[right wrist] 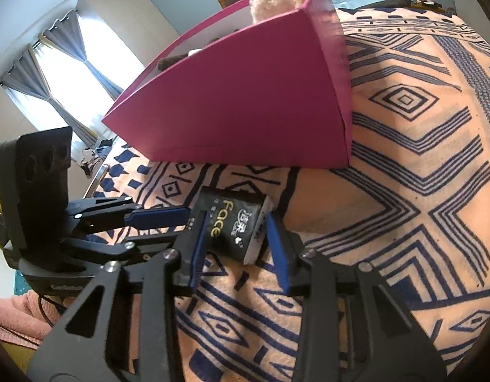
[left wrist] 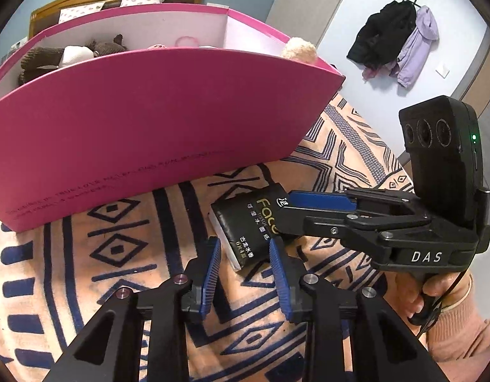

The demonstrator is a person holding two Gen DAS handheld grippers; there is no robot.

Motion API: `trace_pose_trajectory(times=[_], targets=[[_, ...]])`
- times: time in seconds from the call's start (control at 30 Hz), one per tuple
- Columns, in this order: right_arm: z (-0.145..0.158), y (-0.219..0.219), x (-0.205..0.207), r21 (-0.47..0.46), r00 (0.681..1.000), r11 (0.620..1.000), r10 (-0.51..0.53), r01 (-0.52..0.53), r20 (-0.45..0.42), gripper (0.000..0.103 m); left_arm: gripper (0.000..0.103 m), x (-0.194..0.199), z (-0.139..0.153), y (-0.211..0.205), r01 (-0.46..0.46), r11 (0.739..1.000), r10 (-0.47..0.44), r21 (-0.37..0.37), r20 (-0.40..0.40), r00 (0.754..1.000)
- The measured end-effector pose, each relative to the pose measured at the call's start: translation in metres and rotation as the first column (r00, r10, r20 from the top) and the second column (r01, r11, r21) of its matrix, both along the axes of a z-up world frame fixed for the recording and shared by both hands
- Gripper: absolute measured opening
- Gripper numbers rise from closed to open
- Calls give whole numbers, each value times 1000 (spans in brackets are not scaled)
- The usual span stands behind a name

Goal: Organize objects
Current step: 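Move the right gripper back to the black Face tissue pack, then close the right gripper on the black Face tissue pack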

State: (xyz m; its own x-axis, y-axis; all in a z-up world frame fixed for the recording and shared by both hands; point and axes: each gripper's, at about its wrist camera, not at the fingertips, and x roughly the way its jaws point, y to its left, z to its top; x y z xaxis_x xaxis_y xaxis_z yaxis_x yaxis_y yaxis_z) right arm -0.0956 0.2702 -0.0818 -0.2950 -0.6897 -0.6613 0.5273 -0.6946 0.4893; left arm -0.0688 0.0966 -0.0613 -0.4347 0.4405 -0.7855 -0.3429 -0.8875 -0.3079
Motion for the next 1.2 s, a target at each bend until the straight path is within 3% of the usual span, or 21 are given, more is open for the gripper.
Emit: trace_pose_trajectory(times=[0.57, 1.2], targets=[[0, -3, 0, -1, 1000, 1000, 4, -4, -7, 37, 31, -2, -5, 2, -3, 1000, 2, 19, 20, 1000], [14, 0, 12, -6, 999, 1000, -4, 4, -47, 37, 31, 10, 7, 8, 12, 1000, -12, 10, -27, 1000]])
